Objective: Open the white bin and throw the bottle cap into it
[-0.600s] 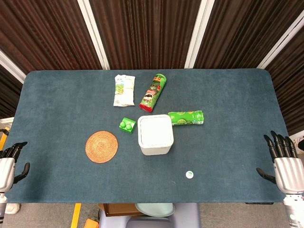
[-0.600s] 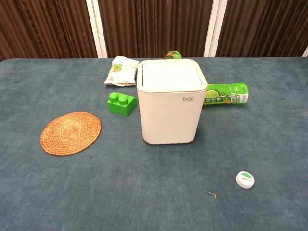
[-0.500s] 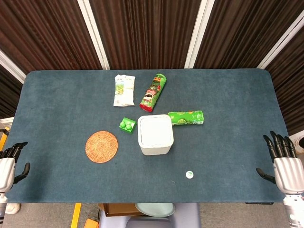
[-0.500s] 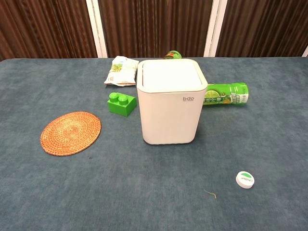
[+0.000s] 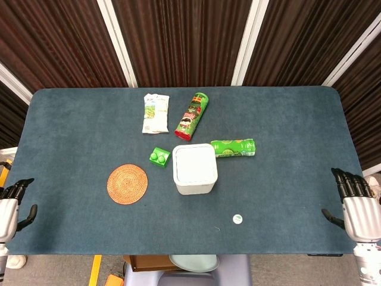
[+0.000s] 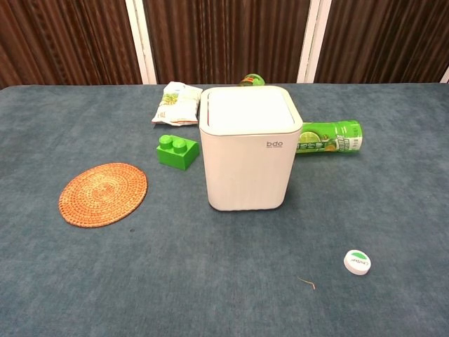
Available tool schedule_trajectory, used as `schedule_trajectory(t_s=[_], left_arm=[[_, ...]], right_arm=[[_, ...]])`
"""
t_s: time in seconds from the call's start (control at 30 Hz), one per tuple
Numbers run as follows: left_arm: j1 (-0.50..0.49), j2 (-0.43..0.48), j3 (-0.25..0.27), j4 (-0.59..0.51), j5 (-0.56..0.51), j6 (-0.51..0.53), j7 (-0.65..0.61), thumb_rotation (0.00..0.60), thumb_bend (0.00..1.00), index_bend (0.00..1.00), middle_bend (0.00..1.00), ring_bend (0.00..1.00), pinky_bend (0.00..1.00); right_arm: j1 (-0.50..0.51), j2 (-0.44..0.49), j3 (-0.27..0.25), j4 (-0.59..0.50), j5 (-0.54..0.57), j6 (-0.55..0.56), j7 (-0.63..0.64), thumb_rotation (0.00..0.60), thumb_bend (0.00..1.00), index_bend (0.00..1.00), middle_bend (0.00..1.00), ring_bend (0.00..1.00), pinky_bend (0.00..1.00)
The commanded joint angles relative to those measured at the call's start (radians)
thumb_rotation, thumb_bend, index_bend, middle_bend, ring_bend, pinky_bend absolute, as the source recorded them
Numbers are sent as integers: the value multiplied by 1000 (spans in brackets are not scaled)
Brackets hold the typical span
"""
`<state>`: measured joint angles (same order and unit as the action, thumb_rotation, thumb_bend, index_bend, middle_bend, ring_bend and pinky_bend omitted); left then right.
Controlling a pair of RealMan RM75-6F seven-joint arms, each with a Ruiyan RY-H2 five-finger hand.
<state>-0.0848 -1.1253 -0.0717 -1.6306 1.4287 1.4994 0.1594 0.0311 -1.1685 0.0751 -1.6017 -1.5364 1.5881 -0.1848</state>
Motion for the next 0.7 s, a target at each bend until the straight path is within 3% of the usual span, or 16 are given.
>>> schedule_trajectory(t_s=[0.03,0.13,0.2,0.3,0.37,0.5,0.7], left_arm=[[3,2,1,-5,1,3,0,600,430,166,195,260,390],[-3,0,0,0,-10,-14,2,600,429,166,195,260,390],[-8,-3,1,4,-15,-27,5,600,429,167,195,260,390],[-10,-2,3,2,-17,-35,5,600,430,166,199,260,391],[-7,1,4,-1,-15,-31,1,600,429,166,200,260,391],[-2,6,4,-8,-5,-15,-8,600,430,166,203,260,391],[-3,10,7,-10,-7,-25,-20,600,429,167,208,260,391]], right_arm=[[4,17,2,-10,9,-17,25,600,125,0,257,221,298],[12,12,14,9,-3,-6,41,600,125,9,336,319,358],[17,-2,18,33,-26,12,47,600,155,46,506,530,506],[24,-27,16,74,-71,40,79,600,292,121,728,763,689],[34,-20,8,74,-93,32,107,600,406,183,796,827,742],[61,60,-15,-9,-123,-31,87,600,555,214,823,852,758],[115,146,-17,-175,-144,-129,-44,600,635,257,841,860,764]])
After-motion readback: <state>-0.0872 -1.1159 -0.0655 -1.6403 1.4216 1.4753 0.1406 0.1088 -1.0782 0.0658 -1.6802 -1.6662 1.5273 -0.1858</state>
